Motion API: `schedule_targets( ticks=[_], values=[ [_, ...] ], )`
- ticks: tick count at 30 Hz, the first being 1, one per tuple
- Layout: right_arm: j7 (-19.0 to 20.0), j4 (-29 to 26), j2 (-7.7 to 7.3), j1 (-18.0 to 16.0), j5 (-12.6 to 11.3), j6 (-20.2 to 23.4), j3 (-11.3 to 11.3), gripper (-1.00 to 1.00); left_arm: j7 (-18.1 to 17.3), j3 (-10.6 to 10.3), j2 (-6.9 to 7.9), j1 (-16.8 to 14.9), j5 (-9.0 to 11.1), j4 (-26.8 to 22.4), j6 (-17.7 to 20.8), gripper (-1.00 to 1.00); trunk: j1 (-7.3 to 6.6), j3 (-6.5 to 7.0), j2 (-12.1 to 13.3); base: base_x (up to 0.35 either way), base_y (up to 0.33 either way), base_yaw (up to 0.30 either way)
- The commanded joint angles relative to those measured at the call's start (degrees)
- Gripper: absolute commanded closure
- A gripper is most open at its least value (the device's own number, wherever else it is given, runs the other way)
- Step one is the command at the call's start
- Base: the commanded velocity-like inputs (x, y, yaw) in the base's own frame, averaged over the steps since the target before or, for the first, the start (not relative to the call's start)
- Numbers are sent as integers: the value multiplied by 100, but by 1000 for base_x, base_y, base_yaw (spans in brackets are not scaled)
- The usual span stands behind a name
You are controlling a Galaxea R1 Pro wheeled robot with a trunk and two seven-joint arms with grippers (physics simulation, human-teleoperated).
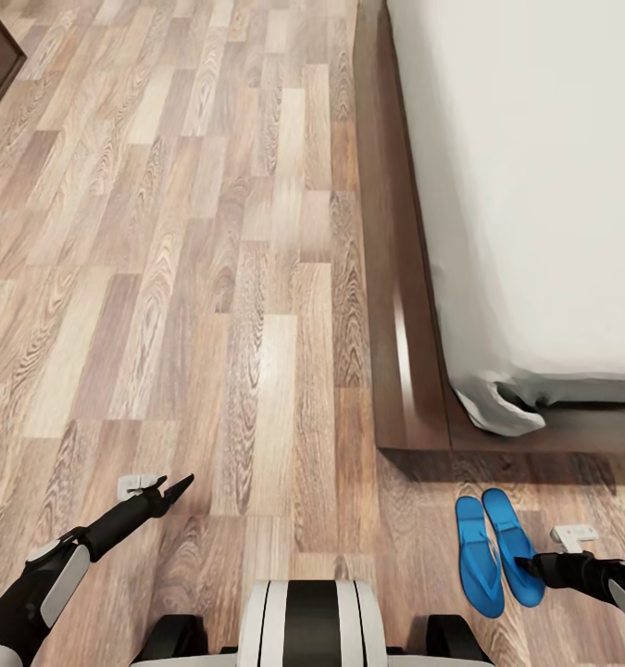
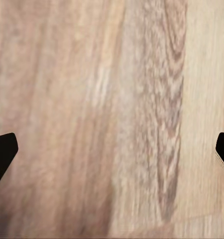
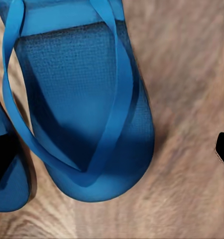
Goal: In the bedroom, move the book from the bed onto either nightstand, and place the two sandals side by side next to the bed.
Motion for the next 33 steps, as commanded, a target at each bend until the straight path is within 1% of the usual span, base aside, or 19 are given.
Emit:
schedule_targets(
  ticks=[1, 8, 15, 23, 25, 27, 28, 29, 31, 33],
  values=[
    [-4, -5, -5, -4, -42, 20, 25, -100, -24, 3, 0, -2, 45, 2, 44, -100, -3, 20, 0, 0, 0, 0],
    [-4, -12, -7, -4, -43, 20, 25, -100, -20, 0, -7, -2, 43, 2, 44, -100, -21, 175, 10, 0, 0, 0],
    [2, -14, -8, -4, -43, 20, 31, -100, 73, 3, -68, -2, 37, 17, 44, -100, -39, 330, 19, 0, 0, 0],
    [63, -4, -19, 10, -89, 2, 13, -100, 108, 5, -78, -2, 30, 183, 37, -100, -60, 507, 30, 0, 0, 0],
    [69, 0, -32, 22, -99, -33, 4, -100, 106, 8, -75, -2, 29, 204, 36, -100, -65, 552, 32, 0, 0, 0],
    [82, 4, -61, 37, -123, -170, -6, -100, 103, 10, -66, 7, 28, 259, 32, -100, -70, 596, 35, 0, 0, 0],
    [92, 7, -70, 41, -155, -251, -11, -100, 103, 11, -56, 10, 28, 295, 30, -100, -73, 618, 36, 0, 0, 0],
    [108, 10, -84, 51, -262, -369, -15, -100, 102, 11, -40, 23, 25, 374, 26, -100, -75, 640, 38, 0, 0, 0],
    [142, 15, -91, 60, -446, -420, -17, -100, 100, 12, -4, 36, 21, 486, 19, -100, -80, 685, 40, 0, 0, 0],
    [372, 70, -94, 65, -664, -445, -18, -100, 96, 12, 76, 45, 18, 660, 12, -100, -86, 729, 43, 0, 0, 0]
  ],
)
